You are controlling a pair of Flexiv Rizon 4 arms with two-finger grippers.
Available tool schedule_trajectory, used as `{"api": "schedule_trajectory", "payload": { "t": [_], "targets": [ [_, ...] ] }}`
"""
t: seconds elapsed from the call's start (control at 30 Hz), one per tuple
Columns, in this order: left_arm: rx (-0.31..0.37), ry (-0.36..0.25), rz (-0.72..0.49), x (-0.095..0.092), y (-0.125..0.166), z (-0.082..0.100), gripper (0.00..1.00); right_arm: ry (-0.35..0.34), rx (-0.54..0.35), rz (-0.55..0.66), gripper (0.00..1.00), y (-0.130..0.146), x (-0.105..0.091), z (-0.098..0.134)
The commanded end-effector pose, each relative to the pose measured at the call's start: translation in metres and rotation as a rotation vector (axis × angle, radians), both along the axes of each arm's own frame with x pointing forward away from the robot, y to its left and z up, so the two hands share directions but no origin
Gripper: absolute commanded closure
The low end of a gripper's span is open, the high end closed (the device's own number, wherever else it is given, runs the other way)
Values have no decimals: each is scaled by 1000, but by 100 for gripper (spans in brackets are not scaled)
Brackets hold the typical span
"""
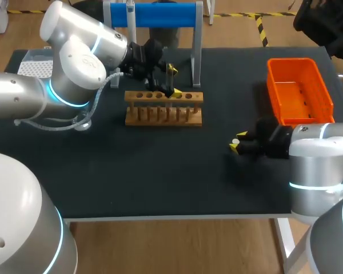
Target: Invert the test tube, pick up the pipette, mount the tip to pipette, aspirate from beaker and dispense into the tube, eject the tip, return the pipette, and cap with the stopper.
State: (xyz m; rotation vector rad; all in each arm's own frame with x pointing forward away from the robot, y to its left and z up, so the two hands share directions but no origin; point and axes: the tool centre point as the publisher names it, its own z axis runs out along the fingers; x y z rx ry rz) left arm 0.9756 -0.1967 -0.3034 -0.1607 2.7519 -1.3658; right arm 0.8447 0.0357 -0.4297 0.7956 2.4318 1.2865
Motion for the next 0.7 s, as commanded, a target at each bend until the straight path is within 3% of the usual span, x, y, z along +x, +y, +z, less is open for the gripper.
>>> {"api": "schedule_trajectory", "payload": {
  "t": [0.03, 0.7],
  "targets": [
    [-3, -1, 0, 0, 0, -1, 0, 0, -1, -1, 57, 0, 0, 0],
    [-3, -1, 0, 0, 0, -1, 0, 2, -6, -3, 60, -1, -1, 0]
  ]
}}
